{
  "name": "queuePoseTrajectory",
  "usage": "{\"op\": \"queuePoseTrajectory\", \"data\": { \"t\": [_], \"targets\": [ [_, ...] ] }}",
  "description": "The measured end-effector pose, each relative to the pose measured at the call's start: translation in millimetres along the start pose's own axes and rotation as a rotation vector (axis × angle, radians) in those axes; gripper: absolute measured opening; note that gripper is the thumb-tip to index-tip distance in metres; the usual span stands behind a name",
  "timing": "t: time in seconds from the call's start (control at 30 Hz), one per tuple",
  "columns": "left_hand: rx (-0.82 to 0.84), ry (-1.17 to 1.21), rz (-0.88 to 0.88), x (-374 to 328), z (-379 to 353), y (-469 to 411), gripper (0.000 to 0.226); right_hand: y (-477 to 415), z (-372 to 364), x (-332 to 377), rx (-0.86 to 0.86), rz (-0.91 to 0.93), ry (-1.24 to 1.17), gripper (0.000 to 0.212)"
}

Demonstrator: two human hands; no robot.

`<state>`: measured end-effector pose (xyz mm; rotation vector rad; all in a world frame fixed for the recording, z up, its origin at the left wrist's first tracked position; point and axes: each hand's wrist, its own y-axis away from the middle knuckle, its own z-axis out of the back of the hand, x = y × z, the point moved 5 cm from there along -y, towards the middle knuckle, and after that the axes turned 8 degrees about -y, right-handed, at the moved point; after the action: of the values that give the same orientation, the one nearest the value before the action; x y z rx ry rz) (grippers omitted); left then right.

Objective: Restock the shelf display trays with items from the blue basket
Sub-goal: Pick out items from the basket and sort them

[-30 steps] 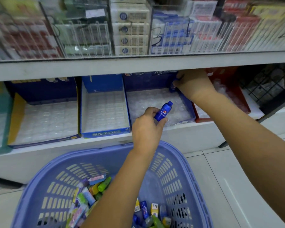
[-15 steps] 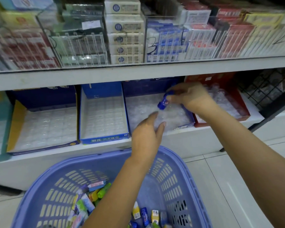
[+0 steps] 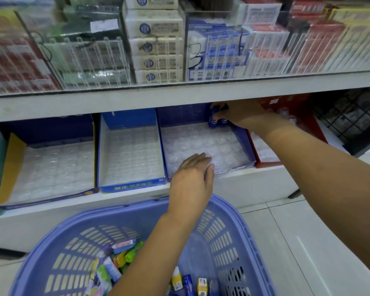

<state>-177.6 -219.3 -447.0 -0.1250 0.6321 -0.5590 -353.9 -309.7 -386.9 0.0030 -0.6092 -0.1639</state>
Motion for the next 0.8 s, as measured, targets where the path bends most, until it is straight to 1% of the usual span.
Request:
{"op": "queuePoseTrajectory", "data": {
  "t": [0.13, 0.27, 0.3, 0.37, 0.43, 0.47, 0.5, 0.53, 0.57, 0.6, 0.67, 0.7, 0.77, 0.8],
  "targets": [
    [-0.009, -0.003, 0.004, 0, 0, 0, 0.032, -5, -6, 3, 0.057, -0.043, 0.035, 0.043],
    [0.062, -0.014, 0.008, -2, 2, -3, 0.035, 6, -2, 11, 0.051, -0.05, 0.138, 0.043],
    [0.085, -0.006, 0.003, -3, 3, -3, 0.035, 10, -2, 13, 0.031, -0.053, 0.157, 0.043],
    [0.086, 0.045, -0.012, -3, 10, 1, 0.034, 26, -1, 23, -0.072, -0.04, 0.203, 0.037],
    [-0.04, 0.091, -0.094, -6, 26, 15, 0.027, 51, -2, 37, -0.194, 0.049, 0.197, 0.03],
    [-0.123, 0.086, -0.15, -5, 33, 24, 0.022, 69, -5, 45, -0.216, 0.103, 0.151, 0.024],
    [-0.18, 0.071, -0.188, -1, 36, 37, 0.021, 88, -13, 50, -0.183, 0.133, 0.105, 0.016],
    [-0.193, 0.046, -0.19, 7, 36, 51, 0.023, 106, -25, 54, -0.095, 0.14, 0.082, 0.012],
    [-0.139, 0.021, -0.144, 19, 31, 64, 0.026, 122, -43, 55, 0.021, 0.126, 0.078, 0.012],
    [-0.032, -0.011, -0.057, 34, 21, 78, 0.029, 137, -65, 54, 0.139, 0.103, 0.09, 0.014],
    [0.279, -0.148, 0.152, 73, -7, 108, 0.03, 159, -116, 44, 0.361, 0.033, 0.143, 0.019],
    [0.447, -0.227, 0.237, 93, -22, 126, 0.028, 169, -144, 35, 0.475, -0.033, 0.159, 0.022],
    [0.747, -0.313, 0.33, 125, -44, 163, 0.021, 187, -196, 13, 0.666, -0.191, 0.166, 0.029],
    [0.856, -0.324, 0.352, 136, -51, 178, 0.02, 194, -219, 4, 0.736, -0.242, 0.176, 0.031]
  ]
}}
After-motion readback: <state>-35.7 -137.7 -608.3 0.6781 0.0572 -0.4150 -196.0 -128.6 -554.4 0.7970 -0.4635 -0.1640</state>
